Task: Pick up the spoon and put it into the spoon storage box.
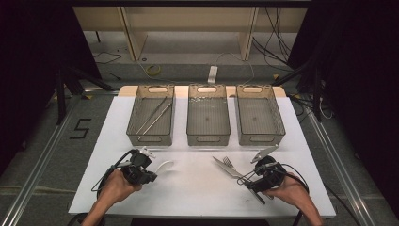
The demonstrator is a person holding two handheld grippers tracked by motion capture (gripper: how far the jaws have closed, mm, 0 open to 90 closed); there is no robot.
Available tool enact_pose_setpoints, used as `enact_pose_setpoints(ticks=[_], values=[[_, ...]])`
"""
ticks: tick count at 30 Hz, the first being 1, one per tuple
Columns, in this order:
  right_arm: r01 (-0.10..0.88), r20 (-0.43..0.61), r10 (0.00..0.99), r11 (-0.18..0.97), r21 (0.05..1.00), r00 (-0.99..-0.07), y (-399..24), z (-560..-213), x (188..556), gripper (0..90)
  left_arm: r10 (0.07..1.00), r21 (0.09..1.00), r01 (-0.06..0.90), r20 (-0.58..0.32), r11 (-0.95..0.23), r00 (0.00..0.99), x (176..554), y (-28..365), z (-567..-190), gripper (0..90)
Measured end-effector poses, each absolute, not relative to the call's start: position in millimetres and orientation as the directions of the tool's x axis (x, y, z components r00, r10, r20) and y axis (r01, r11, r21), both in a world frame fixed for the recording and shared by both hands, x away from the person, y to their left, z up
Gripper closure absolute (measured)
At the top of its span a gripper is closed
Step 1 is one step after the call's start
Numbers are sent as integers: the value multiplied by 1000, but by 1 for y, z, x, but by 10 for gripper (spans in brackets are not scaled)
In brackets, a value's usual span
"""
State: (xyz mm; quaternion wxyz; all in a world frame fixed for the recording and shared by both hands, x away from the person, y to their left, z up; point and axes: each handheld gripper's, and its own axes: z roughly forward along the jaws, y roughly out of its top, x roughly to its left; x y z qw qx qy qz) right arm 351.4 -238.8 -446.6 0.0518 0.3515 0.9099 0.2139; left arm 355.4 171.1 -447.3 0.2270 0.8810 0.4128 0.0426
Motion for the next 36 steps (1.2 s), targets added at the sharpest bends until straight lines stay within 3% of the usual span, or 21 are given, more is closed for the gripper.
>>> enact_pose_setpoints(ticks=[10, 24, 36], values=[[614, 61, 660, 656, 439, -749, -240, -445, 351, 342, 742, 533, 683, -143, -500, 655, 357, 172, -431, 852], [600, 55, 669, 623, 502, -741, -240, -442, 348, 300, 727, 671, 638, -212, -378, 653, 388, 158, -397, 851], [587, 46, 676, 601, 542, -735, -240, -440, 345, 288, 725, 713, 611, -211, -344, 655, 410, 145, -381, 851]])
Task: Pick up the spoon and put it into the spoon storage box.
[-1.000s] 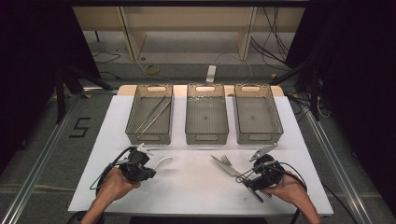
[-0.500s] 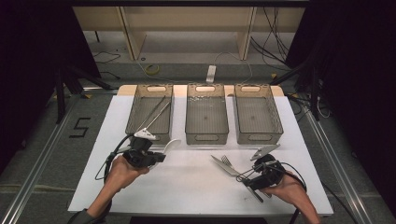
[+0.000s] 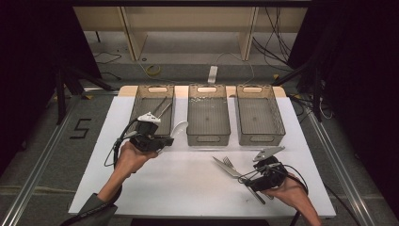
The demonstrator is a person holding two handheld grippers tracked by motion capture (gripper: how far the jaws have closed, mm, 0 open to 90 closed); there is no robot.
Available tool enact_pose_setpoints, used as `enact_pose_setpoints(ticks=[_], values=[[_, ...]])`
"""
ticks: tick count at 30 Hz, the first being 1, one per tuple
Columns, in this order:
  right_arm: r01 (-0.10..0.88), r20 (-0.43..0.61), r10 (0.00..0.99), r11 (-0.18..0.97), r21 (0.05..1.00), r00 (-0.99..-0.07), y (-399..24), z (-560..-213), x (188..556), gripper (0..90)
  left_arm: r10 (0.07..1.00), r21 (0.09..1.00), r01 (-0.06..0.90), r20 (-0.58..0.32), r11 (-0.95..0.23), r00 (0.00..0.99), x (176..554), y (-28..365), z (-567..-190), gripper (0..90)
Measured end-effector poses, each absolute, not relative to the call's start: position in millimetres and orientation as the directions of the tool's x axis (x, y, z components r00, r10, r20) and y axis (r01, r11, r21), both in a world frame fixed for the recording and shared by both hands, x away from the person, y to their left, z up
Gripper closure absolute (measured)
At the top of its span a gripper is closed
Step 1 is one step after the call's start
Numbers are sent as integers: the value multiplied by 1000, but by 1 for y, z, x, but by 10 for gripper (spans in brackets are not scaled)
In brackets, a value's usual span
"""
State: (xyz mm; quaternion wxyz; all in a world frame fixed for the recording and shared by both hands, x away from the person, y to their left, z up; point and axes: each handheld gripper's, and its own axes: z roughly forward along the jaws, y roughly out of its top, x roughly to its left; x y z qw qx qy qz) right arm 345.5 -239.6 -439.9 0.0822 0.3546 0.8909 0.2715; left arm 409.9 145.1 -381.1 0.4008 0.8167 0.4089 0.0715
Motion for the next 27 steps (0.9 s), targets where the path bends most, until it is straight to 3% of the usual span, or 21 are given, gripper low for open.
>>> enact_pose_setpoints(ticks=[27], values=[[567, 50, 690, 550, 613, -722, -243, -437, 340, 274, 718, 761, 596, -264, -255, 644, 449, 120, -370, 850]])
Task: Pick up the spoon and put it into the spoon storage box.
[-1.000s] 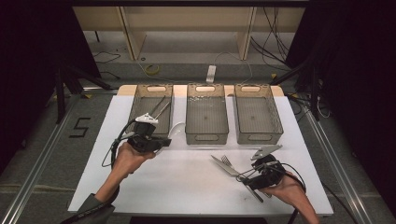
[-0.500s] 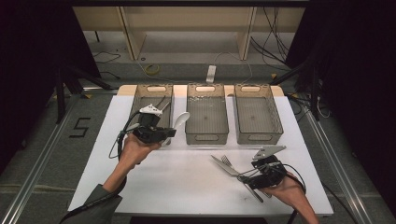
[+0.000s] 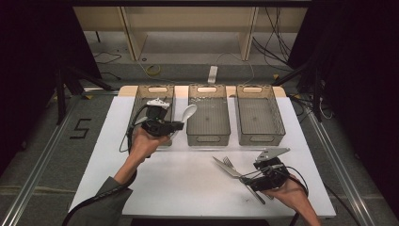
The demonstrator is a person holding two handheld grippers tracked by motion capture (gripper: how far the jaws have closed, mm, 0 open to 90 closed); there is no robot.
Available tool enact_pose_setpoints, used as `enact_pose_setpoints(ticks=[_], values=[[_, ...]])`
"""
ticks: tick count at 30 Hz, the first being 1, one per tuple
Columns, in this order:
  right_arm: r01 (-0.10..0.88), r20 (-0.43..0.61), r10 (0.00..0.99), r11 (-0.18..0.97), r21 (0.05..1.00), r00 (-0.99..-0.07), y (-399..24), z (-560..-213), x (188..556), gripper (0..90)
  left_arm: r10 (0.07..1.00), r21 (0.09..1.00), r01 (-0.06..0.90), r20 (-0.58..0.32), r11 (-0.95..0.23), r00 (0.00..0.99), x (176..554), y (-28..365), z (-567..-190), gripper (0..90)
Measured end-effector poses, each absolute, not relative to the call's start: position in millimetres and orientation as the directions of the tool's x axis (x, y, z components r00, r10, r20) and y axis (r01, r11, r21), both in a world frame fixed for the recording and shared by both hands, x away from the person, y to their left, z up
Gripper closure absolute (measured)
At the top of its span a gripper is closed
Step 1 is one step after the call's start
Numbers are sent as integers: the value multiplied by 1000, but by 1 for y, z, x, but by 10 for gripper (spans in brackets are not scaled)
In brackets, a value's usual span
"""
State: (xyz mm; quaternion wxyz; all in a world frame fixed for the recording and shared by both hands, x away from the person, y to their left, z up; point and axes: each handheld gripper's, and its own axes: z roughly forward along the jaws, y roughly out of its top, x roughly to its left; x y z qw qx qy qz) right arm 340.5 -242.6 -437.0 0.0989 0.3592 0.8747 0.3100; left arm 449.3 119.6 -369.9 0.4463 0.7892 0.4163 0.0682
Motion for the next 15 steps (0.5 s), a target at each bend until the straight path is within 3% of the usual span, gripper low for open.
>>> enact_pose_setpoints(ticks=[13, 15], values=[[562, 52, 686, 547, 620, -726, -243, -437, 340, 274, 725, 750, 625, -307, -214, 617, 476, 105, -374, 850], [566, 55, 687, 548, 617, -725, -242, -437, 340, 274, 738, 748, 622, -281, -232, 614, 480, 102, -374, 850]])
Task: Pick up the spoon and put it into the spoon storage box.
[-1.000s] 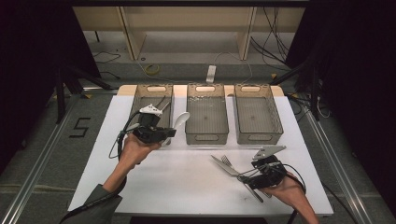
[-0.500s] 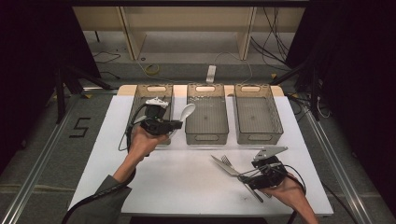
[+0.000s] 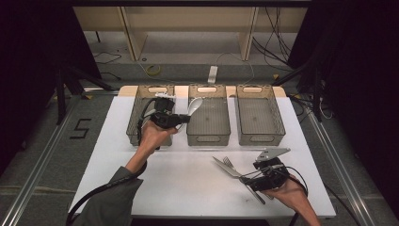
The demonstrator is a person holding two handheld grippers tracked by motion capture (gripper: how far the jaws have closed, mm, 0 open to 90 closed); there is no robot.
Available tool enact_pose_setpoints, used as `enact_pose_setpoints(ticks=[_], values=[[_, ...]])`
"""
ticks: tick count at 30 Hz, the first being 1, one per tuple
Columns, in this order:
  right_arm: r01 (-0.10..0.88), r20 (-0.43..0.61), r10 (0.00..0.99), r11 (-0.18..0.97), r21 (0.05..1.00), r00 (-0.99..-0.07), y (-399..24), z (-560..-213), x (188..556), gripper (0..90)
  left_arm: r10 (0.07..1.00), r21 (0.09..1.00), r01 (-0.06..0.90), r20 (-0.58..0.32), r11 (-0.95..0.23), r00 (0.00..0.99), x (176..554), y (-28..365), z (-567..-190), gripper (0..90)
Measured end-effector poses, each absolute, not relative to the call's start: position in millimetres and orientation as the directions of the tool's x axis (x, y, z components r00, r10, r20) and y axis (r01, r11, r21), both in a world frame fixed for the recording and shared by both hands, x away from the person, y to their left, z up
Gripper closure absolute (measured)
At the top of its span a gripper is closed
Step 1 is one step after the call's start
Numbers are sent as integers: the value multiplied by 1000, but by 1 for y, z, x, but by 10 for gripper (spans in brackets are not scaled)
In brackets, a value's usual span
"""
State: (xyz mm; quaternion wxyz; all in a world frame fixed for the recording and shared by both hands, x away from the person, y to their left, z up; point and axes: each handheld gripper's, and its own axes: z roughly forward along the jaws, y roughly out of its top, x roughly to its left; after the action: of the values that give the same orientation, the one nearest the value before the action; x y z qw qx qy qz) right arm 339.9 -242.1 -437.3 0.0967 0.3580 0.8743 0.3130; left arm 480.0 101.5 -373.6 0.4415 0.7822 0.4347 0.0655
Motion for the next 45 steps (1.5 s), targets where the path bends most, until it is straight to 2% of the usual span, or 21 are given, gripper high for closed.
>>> enact_pose_setpoints(ticks=[23, 45], values=[[562, 56, 686, 543, 623, -725, -244, -436, 340, 274, 749, 746, 632, -293, -210, 595, 511, 74, -369, 850], [557, 53, 681, 548, 624, -730, -244, -436, 340, 275, 771, 711, 669, -296, -216, 564, 529, 50, -391, 848]])
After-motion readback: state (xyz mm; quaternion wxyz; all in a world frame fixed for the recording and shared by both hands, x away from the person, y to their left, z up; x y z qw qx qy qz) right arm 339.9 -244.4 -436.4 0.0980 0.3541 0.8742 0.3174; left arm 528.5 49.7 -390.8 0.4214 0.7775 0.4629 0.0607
